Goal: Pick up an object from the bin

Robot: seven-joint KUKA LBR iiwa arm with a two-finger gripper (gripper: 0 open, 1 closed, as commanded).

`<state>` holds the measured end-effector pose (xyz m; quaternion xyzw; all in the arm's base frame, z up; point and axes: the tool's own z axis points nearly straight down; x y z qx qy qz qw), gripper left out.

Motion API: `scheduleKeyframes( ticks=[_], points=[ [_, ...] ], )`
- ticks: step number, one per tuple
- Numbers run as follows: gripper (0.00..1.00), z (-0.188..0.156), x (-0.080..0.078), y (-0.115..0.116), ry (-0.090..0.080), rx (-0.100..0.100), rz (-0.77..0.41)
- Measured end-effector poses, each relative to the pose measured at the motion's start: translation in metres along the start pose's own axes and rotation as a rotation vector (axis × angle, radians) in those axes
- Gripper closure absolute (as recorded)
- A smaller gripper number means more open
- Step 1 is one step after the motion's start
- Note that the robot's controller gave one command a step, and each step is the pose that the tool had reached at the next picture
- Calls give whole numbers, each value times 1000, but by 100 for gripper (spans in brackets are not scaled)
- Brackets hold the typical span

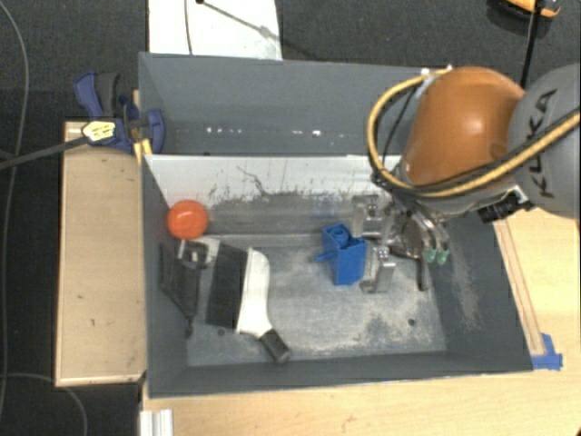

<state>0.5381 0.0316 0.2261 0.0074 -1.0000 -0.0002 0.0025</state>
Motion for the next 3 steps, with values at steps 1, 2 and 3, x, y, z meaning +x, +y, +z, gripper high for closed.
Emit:
scheduleKeyframes(
  ticks=[1, 2, 3],
  points=[
    [0, -3, 0, 0, -3, 0, 0],
    [0, 3, -3, 4, -7, 1, -58],
    [0, 46, -21, -10, -12, 0, -124]
  ],
)
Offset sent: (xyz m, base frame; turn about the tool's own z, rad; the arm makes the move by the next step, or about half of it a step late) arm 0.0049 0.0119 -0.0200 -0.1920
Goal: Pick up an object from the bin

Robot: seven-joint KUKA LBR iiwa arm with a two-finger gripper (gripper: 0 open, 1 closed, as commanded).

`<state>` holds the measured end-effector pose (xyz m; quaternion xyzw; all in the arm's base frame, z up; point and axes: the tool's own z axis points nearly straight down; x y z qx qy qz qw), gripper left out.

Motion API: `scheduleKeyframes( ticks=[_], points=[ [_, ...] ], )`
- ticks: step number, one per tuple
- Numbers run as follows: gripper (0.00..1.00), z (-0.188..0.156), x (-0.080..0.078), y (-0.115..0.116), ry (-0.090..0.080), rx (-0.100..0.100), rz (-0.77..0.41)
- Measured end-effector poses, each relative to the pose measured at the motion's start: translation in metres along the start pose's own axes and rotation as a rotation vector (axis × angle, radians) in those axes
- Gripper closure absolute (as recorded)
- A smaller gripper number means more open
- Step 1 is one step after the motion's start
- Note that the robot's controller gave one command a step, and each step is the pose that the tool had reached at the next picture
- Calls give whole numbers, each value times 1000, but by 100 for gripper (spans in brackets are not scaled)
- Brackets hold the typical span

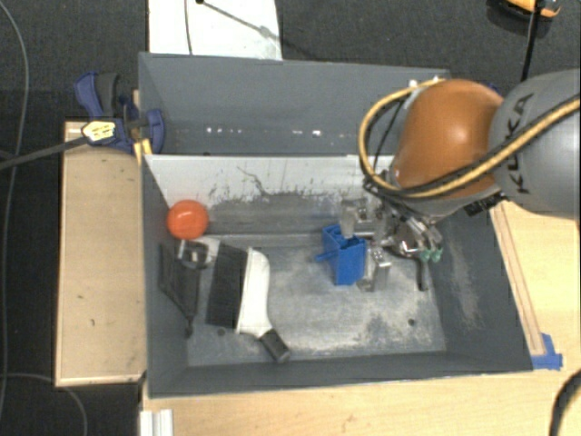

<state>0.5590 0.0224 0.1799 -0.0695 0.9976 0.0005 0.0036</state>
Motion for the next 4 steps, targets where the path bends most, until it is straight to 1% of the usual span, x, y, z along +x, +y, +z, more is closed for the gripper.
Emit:
scheduleKeyframes(
  ticks=[1, 2, 3, 4],
  points=[
    [0, 36, -6, -6, 6, 0, 1],
    [0, 79, -13, -15, -10, -1, -59],
    [0, 87, -13, -30, -3, -2, 149],
    [100, 99, -25, -18, -28, 0, -14]
  ],
)
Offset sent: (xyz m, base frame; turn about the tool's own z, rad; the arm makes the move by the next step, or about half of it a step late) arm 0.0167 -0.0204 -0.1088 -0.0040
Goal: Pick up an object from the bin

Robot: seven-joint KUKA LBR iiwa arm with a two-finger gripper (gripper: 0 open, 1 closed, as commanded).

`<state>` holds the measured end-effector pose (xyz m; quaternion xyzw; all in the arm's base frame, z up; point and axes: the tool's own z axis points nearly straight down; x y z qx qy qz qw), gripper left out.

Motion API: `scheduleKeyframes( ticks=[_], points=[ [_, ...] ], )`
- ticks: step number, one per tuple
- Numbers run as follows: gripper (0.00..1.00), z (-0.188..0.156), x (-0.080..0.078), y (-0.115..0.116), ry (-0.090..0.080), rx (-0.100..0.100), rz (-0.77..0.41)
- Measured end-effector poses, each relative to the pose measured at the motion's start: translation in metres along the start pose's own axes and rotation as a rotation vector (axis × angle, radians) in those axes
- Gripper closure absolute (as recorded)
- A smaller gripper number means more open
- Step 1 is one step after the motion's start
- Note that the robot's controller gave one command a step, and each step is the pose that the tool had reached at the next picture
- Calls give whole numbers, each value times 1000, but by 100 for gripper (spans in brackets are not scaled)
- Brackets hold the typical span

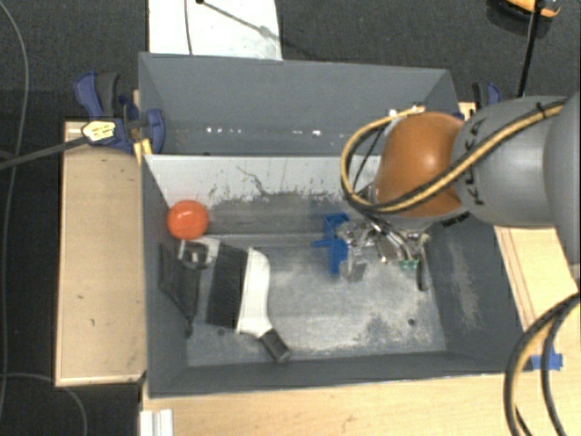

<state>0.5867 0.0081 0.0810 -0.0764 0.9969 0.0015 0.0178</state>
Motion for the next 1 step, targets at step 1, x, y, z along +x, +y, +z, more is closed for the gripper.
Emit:
scheduleKeyframes(
  ticks=[1],
  points=[
    [100, 0, 0, 0, 0, 0, 1]
  ],
)
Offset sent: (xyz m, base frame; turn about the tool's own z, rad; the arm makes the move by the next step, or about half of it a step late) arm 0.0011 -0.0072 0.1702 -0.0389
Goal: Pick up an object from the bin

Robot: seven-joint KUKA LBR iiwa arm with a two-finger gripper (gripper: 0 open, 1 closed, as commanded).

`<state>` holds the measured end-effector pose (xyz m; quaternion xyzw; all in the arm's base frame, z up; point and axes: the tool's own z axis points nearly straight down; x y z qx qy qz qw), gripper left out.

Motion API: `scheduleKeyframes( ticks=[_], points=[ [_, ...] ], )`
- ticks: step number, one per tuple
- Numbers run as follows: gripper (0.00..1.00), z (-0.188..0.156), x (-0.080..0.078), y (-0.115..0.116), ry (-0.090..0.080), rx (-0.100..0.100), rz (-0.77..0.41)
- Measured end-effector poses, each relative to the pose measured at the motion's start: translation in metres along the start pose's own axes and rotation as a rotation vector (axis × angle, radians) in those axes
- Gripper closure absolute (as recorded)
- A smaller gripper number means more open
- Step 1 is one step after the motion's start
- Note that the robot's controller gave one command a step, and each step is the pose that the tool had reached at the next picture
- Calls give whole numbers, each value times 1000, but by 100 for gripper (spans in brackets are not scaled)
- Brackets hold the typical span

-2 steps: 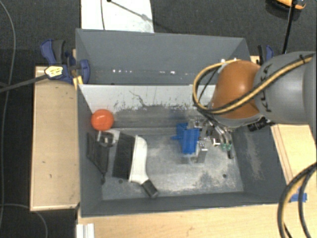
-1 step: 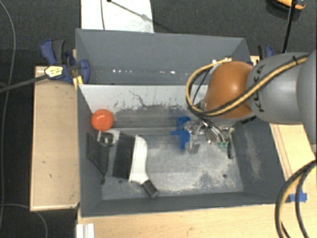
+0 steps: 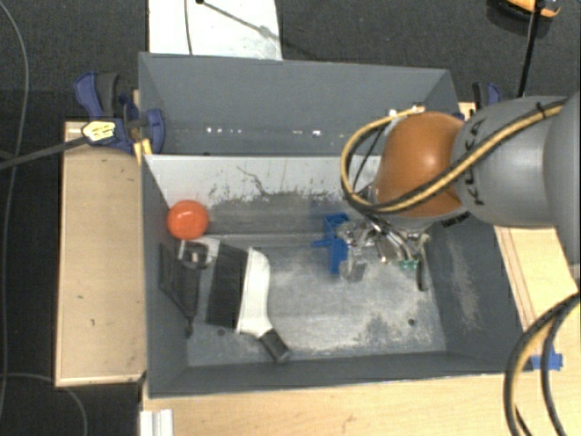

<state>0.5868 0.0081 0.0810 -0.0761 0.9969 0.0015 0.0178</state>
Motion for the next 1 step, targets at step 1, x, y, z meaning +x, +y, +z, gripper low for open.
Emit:
scheduleKeyframes(
  ticks=[1],
  points=[
    [100, -175, -9, -8, -11, 2, -36]
  ],
)
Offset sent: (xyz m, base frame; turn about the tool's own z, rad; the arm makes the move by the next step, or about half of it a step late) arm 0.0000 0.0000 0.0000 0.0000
